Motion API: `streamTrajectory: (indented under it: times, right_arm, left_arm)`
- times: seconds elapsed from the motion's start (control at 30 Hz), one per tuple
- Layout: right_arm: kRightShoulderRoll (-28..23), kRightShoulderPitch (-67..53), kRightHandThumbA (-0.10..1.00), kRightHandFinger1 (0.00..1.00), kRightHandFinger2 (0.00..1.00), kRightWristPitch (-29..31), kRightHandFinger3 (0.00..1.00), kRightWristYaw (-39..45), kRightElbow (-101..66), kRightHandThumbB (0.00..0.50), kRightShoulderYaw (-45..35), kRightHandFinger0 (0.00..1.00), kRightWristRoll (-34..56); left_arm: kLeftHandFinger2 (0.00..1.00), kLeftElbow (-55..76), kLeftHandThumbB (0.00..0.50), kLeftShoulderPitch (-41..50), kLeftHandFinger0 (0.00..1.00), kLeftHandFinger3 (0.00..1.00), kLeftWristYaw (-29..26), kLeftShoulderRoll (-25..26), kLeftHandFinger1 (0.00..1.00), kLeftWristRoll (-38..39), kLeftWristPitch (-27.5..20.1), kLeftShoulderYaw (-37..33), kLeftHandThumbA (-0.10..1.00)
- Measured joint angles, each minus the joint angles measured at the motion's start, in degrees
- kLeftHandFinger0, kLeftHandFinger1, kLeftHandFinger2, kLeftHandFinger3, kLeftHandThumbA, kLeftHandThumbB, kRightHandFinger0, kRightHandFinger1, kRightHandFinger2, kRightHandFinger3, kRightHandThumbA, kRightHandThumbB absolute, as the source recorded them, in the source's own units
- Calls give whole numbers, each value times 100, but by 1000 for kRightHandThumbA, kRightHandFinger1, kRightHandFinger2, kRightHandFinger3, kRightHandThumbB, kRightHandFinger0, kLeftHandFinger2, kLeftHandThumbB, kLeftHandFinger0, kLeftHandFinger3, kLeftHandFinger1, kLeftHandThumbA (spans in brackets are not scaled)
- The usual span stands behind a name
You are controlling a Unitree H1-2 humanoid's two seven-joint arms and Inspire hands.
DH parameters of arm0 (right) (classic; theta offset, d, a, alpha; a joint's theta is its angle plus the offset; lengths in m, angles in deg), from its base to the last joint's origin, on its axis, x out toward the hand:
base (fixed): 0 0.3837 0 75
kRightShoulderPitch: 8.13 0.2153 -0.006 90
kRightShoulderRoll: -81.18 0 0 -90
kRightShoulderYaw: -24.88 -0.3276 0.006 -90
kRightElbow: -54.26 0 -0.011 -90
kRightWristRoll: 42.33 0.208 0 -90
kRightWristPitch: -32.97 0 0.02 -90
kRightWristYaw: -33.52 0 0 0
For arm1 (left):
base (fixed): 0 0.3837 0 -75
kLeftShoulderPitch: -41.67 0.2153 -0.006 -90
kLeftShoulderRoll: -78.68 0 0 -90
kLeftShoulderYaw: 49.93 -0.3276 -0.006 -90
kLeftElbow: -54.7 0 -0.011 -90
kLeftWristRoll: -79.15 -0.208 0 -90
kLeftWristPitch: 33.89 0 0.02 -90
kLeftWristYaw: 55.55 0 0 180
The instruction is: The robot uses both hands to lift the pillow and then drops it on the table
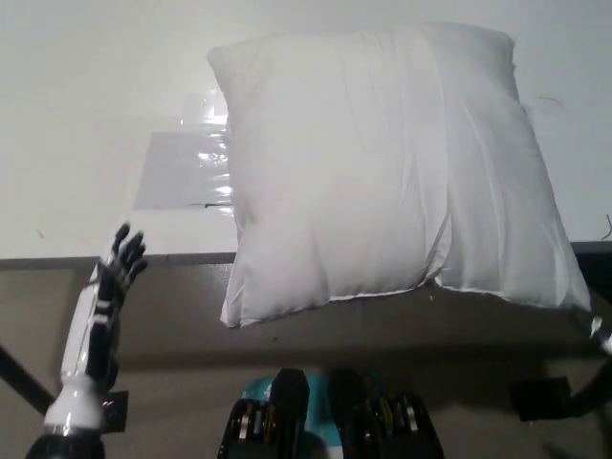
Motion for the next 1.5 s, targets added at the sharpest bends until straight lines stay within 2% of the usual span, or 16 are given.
streamTrajectory:
  times: [0.13,0.3,0.43,0.47,0.57,0.6,0.73,0.8,0.9,1.0,1.07,1.2,1.23,1.3,1.33,1.5]
  right_arm:
    - [208,-390,1000,1000,1000,354,1000,-59,665,320,46,1000,-108]
    - [366,-753,1000,1000,1000,793,1000,-151,1547,242,140,1000,-265]
    - [365,-789,1000,1000,1000,1101,1000,-258,1955,248,198,1000,-357]
    - [363,-781,1000,1000,1000,1178,1000,-292,2041,246,209,1000,-385]
    - [358,-743,1000,1000,1000,1424,1000,-402,2250,238,235,1000,-454]
    - [351,-731,1000,1000,1000,1501,1000,-440,2294,265,244,1000,-477]
    - [297,-703,1000,1000,1000,1838,1000,-643,2335,287,318,1000,-623]
    - [261,-702,1000,1000,1000,1961,1000,-722,2334,309,374,1000,-702]
    - [242,-705,1000,1000,1000,2046,1000,-832,2333,320,427,1000,-829]
    - [217,-707,1000,1000,1000,2091,1000,-935,2332,310,453,1000,-1015]
    - [192,-707,1000,1000,1000,2120,1000,-969,2332,266,456,1000,-1082]
    - [104,-706,1000,1000,1000,2176,1000,-1070,2333,268,481,1000,-1208]
    - [95,-706,1000,1000,1000,2182,1000,-1086,2333,246,484,1000,-1229]
    - [85,-706,1000,1000,1000,2198,1000,-1138,2336,245,501,1000,-1286]
    - [84,-706,1000,1000,1000,2205,1000,-1172,2344,271,527,1000,-1317]
    - [87,-707,1000,1000,1000,2224,1000,-1205,2347,272,534,1000,-1389]
  left_arm:
    - [1000,-240,323,131,1000,1000,2,0,1000,15,-84,26,1000]
    - [1000,-625,297,221,1000,1000,3,-2,1000,69,-283,141,1000]
    - [1000,-893,298,240,1000,1000,3,-11,1000,113,-454,271,1000]
    - [1000,-956,260,239,1000,1000,3,-12,1000,122,-496,294,1000]
    - [1000,-1120,232,238,1000,1000,2,-18,1000,121,-635,345,1000]
    - [1000,-1149,264,238,1000,1000,2,-24,1000,115,-683,354,1000]
    - [1000,-1185,269,211,1000,1000,-10,-71,1000,3,-870,381,1000]
    - [1000,-1188,305,181,1000,1000,-24,-85,1000,-81,-946,384,1000]
    - [1000,-1225,280,132,1000,1000,-25,-104,1000,-117,-1031,419,1000]
    - [1000,-1272,246,102,1000,1000,-23,-173,1000,-112,-1098,510,1000]
    - [1000,-1325,261,88,1000,1000,-22,-209,1000,-108,-1122,555,1000]
    - [1000,-1423,279,67,1000,1000,-18,-265,1000,-99,-1136,619,1000]
    - [1000,-1431,271,63,1000,1000,-16,-269,1000,-98,-1136,625,1000]
    - [1000,-1449,270,51,1000,1000,-9,-272,1000,-88,-1137,638,1000]
    - [1000,-1455,238,45,1000,1000,3,-271,1000,-77,-1138,646,1000]
    - [1000,-1460,285,39,1000,1000,12,-270,1000,-70,-1139,660,1000]
